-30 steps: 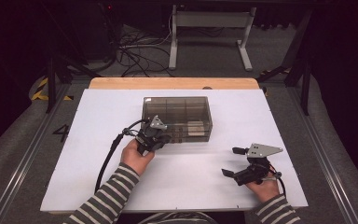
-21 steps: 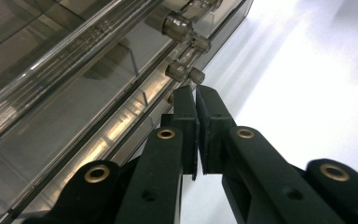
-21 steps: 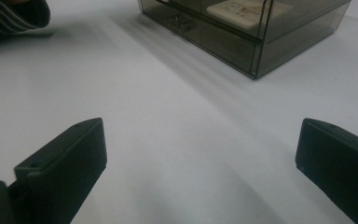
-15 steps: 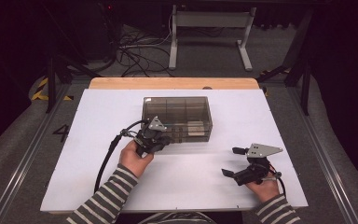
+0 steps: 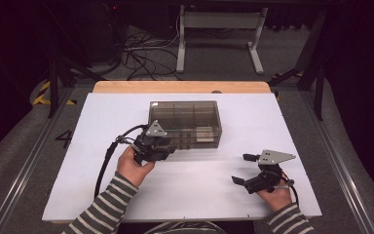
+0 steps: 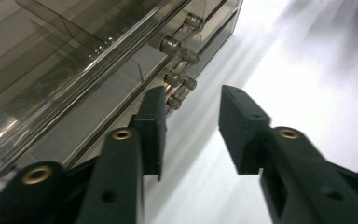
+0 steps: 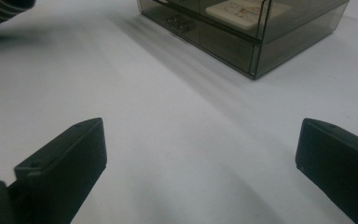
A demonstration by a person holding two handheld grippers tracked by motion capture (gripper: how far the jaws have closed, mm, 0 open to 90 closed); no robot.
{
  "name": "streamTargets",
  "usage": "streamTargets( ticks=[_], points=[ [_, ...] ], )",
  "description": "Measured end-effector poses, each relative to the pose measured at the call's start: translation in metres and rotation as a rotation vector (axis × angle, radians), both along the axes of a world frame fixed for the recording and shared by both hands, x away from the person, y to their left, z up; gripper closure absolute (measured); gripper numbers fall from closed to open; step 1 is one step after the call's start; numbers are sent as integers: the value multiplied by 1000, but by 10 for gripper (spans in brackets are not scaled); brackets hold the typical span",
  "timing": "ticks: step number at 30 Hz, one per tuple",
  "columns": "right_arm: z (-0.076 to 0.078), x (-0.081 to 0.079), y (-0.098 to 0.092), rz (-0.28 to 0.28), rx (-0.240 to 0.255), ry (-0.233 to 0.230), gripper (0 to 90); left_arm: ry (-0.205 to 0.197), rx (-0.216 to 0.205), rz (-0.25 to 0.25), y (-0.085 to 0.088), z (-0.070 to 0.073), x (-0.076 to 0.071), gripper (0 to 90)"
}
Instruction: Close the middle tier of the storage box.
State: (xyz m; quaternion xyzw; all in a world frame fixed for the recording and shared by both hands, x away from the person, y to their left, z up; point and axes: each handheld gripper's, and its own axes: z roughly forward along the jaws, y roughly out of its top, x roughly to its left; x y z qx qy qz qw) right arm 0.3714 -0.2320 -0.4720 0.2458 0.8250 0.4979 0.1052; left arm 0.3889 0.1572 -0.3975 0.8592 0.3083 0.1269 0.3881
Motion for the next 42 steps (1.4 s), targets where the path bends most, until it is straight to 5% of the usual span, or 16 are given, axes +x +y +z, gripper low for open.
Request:
streamTargets(
  ticks=[11,20,29,33,42],
  points=[
    [0,0,0,1,1,-1,24,-6,-41,-16,20,12,-16,205],
    [0,0,0,2,1,-2,24,-11,-102,-42,42,8,-24,46],
    [0,0,0,4,2,-2,23,-91,-135,-7,60,5,-37,2],
    [0,0,0,5,1,-3,23,-59,-183,-6,73,-2,-39,3],
    [1,0,0,4,3,-8,22,-92,-201,27,93,-15,-49,4]
  ],
)
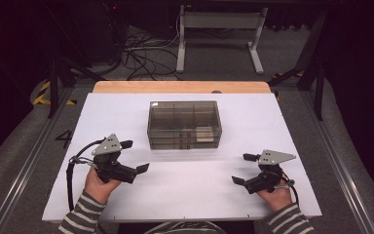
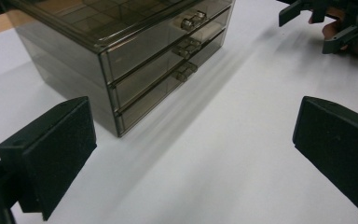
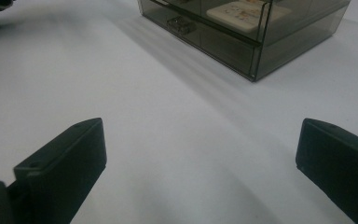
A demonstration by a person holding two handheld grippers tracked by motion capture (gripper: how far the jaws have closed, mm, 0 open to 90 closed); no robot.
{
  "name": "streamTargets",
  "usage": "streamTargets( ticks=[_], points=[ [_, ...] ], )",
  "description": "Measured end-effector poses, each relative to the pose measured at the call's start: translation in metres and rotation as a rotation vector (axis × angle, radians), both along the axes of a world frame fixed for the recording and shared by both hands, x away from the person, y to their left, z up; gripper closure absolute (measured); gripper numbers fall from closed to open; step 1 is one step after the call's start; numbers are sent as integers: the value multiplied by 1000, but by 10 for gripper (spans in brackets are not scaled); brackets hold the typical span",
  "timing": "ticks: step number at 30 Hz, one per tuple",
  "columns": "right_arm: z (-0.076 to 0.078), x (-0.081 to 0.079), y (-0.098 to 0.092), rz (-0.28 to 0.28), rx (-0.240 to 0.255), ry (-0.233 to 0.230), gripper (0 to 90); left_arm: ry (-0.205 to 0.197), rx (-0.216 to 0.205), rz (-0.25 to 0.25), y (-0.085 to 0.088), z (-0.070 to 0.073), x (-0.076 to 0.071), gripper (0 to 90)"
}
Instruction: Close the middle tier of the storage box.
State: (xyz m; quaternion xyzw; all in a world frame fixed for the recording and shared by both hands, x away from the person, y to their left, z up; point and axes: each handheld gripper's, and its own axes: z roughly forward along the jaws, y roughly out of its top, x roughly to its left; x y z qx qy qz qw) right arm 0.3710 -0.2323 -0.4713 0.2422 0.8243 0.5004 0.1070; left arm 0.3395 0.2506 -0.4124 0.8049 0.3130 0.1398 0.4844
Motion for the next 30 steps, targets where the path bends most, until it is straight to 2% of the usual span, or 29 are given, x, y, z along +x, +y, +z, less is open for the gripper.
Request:
streamTargets(
  ticks=[1,2,5,7,10,13,18,19,22,25,30],
  points=[
    [0,0,0,-1,0,0,22,-6,-9,11,2,-3,-1,6],
    [0,0,0,-2,1,-1,22,-19,4,16,4,-5,-1,8],
    [0,0,0,-2,2,-3,22,12,-20,19,9,-14,-3,8],
    [0,0,0,-3,2,-4,22,-9,-20,27,13,-17,-5,8],
    [0,0,0,-3,2,-6,22,-19,-21,34,17,-22,-8,8],
    [1,-1,-1,-3,4,-7,22,-34,-14,37,21,-28,-12,8],
    [1,-1,-1,-6,5,-8,22,-57,31,46,25,-38,-14,5],
    [1,-1,-1,-6,6,-9,22,-58,34,48,26,-40,-13,5],
    [1,-1,0,-6,5,-11,22,-4,-15,46,29,-48,-10,2],
    [1,-1,-1,-7,6,-10,22,-12,-21,52,30,-52,-9,2],
    [1,-1,0,-7,5,-12,22,-36,10,45,29,-53,-11,2]
  ],
)
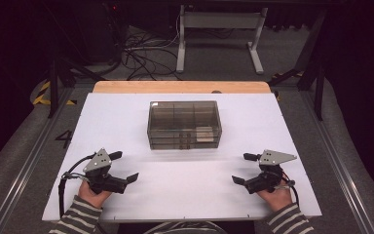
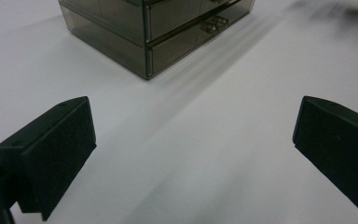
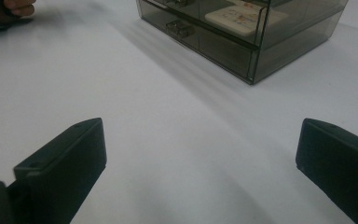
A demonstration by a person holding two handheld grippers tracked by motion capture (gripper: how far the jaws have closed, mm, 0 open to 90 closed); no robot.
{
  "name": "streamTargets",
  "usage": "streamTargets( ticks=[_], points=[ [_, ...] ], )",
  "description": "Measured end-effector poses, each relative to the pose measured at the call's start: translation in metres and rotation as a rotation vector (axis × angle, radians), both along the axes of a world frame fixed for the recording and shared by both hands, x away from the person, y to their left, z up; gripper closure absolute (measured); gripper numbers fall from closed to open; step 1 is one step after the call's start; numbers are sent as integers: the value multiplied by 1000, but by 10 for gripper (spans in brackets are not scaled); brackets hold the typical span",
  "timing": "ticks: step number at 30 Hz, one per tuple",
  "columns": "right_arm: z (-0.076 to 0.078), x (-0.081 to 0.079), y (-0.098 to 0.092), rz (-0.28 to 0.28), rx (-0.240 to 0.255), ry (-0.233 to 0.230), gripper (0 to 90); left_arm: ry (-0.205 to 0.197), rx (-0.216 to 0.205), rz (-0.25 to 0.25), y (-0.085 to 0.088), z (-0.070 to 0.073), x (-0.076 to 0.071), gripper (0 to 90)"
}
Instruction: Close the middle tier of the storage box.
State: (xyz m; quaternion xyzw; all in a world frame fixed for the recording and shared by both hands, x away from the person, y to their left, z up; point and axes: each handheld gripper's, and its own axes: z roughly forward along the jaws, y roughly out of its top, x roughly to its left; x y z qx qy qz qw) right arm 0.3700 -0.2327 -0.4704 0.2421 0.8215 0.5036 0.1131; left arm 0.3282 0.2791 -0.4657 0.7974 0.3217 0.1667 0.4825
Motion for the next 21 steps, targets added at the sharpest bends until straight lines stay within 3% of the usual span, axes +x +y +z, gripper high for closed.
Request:
streamTargets(
  ticks=[21],
  points=[
    [0,-1,0,-1,-1,-8,22,-6,-7,24,3,1,0,2]
  ],
)
